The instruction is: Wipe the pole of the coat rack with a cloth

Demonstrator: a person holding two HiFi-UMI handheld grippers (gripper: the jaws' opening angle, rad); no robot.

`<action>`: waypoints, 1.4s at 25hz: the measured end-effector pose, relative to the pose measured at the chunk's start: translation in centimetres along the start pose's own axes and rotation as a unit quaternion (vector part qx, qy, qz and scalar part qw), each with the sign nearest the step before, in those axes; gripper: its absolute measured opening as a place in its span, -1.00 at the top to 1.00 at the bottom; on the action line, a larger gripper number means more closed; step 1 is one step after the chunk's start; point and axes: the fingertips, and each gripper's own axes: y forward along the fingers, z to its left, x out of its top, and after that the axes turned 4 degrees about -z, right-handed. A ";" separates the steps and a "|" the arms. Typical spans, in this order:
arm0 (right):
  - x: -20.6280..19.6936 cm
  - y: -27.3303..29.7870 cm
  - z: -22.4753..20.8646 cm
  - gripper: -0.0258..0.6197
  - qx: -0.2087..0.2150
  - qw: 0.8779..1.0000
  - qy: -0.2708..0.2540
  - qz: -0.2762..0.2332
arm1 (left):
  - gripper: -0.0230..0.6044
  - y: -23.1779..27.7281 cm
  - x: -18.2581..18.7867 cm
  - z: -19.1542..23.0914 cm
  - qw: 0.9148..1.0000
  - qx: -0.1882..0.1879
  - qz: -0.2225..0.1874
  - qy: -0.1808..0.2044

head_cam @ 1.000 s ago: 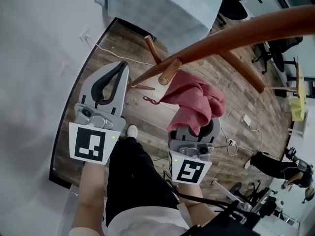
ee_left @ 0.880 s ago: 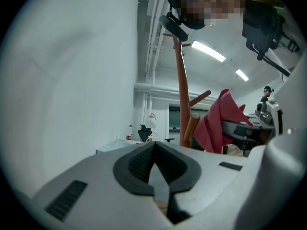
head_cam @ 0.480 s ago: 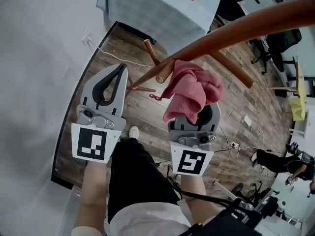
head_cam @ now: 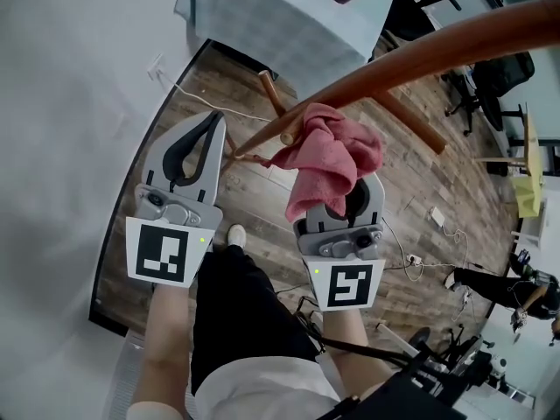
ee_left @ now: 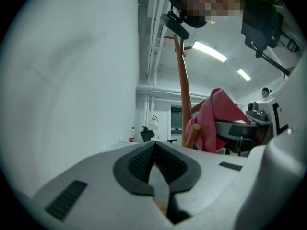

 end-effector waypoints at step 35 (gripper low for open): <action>8.1 -1.7 0.2 0.66 0.011 0.998 -0.025 -0.062 | 0.88 -0.9 5.0 -0.6 0.999 0.002 -0.027 0.021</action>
